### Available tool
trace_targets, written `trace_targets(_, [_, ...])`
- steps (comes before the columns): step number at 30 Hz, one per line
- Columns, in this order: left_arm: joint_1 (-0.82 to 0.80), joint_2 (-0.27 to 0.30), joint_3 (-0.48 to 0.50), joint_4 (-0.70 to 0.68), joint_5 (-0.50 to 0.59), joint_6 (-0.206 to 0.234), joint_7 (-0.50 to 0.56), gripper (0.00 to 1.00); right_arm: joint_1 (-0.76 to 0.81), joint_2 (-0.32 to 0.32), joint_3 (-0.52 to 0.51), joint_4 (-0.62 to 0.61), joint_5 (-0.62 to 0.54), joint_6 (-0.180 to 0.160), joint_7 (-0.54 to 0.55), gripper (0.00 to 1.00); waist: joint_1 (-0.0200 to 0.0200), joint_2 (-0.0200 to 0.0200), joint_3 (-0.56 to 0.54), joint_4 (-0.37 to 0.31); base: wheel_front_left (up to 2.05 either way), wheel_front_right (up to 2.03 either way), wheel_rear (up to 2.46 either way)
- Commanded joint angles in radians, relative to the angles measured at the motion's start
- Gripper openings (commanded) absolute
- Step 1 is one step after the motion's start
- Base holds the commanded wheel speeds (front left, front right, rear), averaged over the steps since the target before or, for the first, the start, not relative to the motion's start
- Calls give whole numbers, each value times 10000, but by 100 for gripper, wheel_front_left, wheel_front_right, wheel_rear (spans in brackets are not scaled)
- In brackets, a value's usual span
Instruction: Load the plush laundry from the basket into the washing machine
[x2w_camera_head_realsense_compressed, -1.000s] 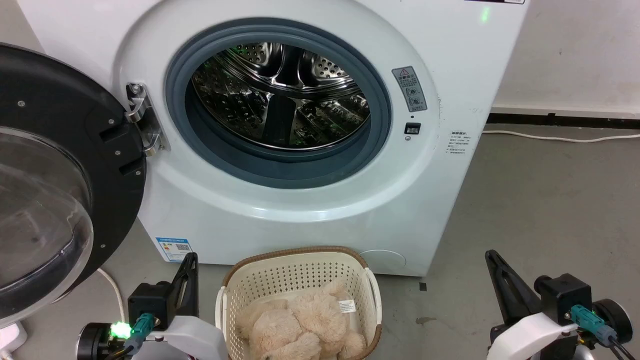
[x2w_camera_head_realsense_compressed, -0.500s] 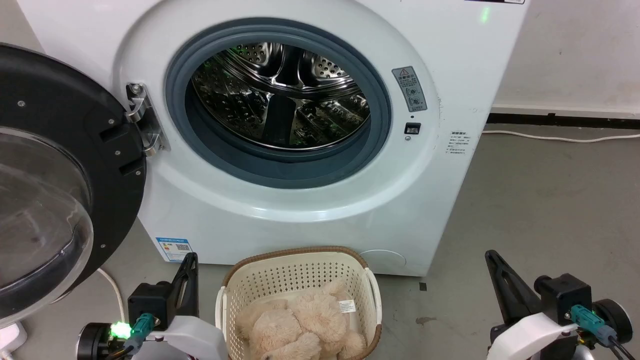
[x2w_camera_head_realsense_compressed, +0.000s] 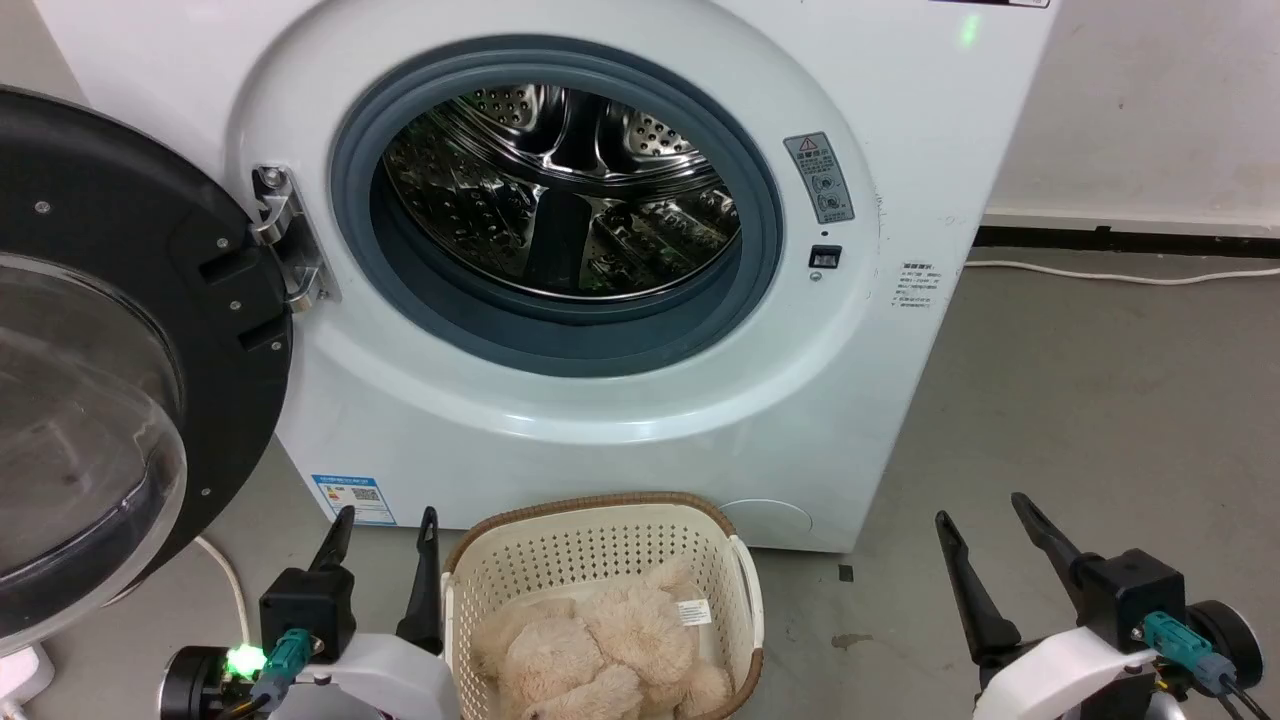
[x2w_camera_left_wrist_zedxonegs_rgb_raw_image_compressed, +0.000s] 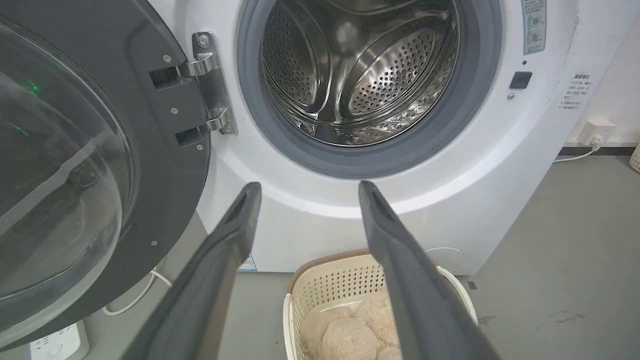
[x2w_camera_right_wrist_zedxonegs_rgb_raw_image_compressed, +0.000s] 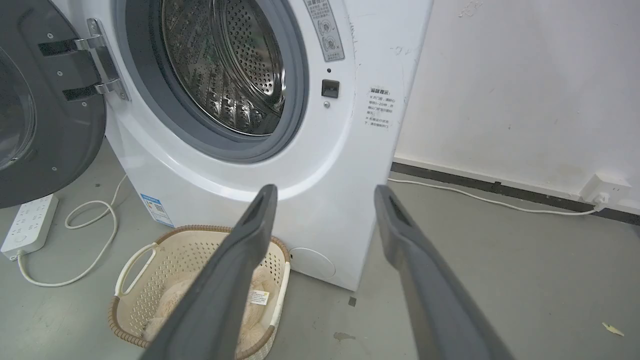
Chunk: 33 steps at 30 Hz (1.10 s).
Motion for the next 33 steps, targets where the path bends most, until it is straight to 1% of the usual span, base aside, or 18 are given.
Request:
trace_targets(1, [8, 0, -63, 54, -134, 16, -120, 100, 98, 0, 0, 40, 133, 0, -100, 100, 0, 0, 3, 1, 0, 0, 0])
trace_targets(9, [-45, 2, -244, 266, -378, 47, -284, 100, 194, -1, -15, 93, 446, 1, -309, 100, 0, 0, 48, -15, 0, 0, 0])
trace_targets(18, [-355, 21, -439, 751, -638, 34, -109, 100, 212, -1, -17, 111, 729, 1, -497, 100, 0, 0, 246, -103, 0, 0, 0])
trace_targets(27, [-913, 86, -681, 1591, -966, -83, 523, 100, 162, -1, -27, 125, 1038, 2, -684, 100, 0, 0, 650, -253, 0, 0, 0])
trace_targets(33, [-1512, 170, -940, 2439, -1264, -214, 1289, 100, 42, -2, -51, 146, 1322, 2, -852, 100, 0, 0, 1147, -457, 0, 0, 0])
